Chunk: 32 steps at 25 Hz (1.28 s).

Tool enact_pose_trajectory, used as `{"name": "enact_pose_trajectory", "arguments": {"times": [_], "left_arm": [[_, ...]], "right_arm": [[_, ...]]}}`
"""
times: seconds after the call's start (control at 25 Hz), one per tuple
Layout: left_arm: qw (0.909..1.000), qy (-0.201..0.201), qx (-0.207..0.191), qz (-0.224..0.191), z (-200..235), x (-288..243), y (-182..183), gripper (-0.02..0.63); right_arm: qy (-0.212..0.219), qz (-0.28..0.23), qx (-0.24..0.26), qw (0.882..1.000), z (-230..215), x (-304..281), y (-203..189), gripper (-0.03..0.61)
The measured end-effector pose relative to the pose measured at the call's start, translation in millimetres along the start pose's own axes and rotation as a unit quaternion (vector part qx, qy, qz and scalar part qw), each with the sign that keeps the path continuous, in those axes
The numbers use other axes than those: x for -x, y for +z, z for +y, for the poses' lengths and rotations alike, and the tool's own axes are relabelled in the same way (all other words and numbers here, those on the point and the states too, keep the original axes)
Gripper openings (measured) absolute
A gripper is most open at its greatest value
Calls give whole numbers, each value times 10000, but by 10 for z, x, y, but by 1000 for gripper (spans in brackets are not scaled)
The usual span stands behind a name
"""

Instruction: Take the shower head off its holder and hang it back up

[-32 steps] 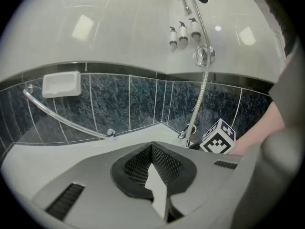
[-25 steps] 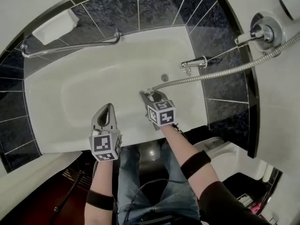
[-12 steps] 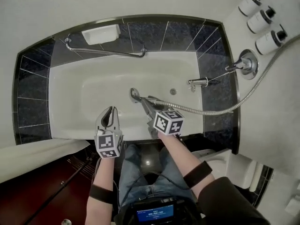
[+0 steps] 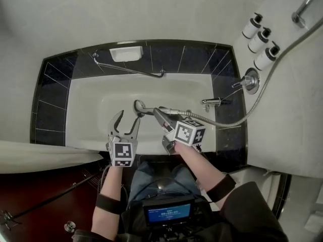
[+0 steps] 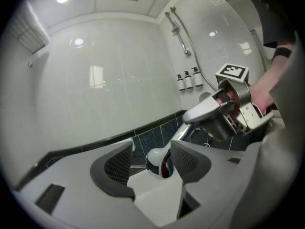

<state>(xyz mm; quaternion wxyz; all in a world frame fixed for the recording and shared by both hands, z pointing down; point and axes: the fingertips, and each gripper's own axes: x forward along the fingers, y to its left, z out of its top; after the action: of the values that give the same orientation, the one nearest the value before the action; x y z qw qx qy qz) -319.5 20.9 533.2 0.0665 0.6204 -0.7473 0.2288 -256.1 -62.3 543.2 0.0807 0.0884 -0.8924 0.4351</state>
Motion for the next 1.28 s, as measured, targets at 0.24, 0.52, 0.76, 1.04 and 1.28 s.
{"name": "enact_pose_trajectory", "arguments": {"times": [0.24, 0.52, 0.76, 1.04, 1.28], "left_arm": [[9826, 437, -1804, 26, 63, 227, 331, 356], [9510, 1036, -2908, 132, 177, 173, 708, 362], [9280, 1322, -3482, 68, 237, 83, 923, 362], [9023, 1577, -4012, -93, 187, 33, 1088, 169], [9035, 1649, -3956, -81, 173, 38, 1093, 91]], "right_arm": [[575, 14, -286, 9979, 646, 103, 267, 150], [1074, -48, -791, 9911, 1050, 96, 436, 150], [1610, -85, -1321, 9780, 1279, 101, 560, 150], [1831, 21, -1581, 9703, 1338, 166, 545, 150], [1815, 56, -1878, 9653, 1242, 180, 490, 150]]}}
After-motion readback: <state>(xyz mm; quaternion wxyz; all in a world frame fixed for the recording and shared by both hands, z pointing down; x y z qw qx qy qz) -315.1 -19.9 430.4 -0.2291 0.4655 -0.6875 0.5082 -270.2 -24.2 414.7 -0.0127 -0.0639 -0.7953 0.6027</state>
